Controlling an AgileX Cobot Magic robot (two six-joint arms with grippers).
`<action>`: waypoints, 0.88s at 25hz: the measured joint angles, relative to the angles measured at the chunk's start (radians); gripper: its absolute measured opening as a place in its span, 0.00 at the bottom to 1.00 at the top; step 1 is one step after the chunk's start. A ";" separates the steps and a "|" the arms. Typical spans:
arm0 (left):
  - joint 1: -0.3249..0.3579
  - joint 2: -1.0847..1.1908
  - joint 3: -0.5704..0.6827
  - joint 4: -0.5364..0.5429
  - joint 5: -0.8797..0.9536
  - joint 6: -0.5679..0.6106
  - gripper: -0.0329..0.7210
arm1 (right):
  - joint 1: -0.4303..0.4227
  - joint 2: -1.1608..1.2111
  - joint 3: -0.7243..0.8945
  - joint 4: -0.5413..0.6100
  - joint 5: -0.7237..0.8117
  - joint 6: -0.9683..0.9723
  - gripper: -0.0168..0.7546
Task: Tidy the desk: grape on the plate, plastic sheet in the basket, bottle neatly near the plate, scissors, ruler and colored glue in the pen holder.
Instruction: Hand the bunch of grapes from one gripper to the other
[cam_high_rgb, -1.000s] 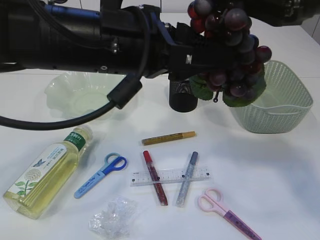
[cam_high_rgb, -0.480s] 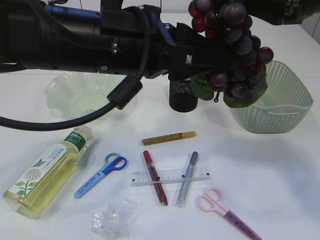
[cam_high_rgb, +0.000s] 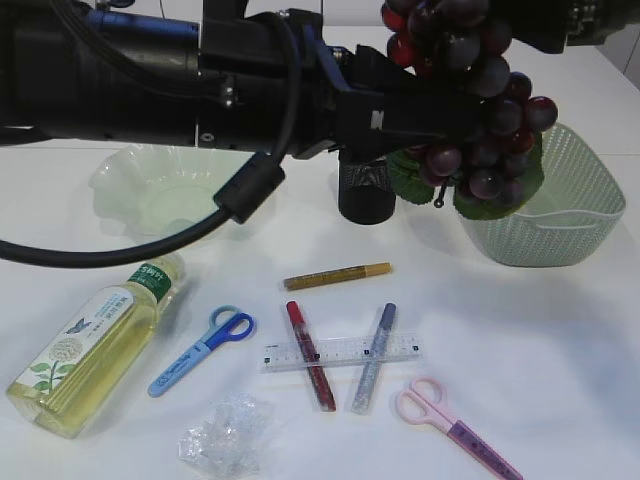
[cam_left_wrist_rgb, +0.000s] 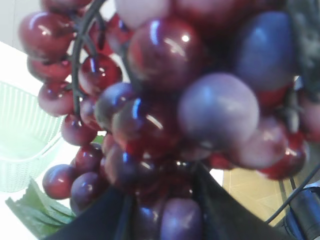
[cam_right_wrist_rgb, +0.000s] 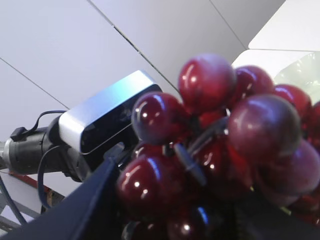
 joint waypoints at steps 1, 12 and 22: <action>0.000 0.000 0.000 0.000 0.001 0.000 0.31 | 0.000 0.000 0.000 0.000 -0.003 -0.002 0.56; 0.000 -0.017 0.000 0.009 0.002 0.000 0.31 | 0.000 0.000 0.000 0.002 -0.100 -0.006 0.73; 0.000 -0.019 0.000 0.018 -0.019 0.000 0.31 | 0.000 0.000 0.000 -0.038 -0.196 -0.006 0.73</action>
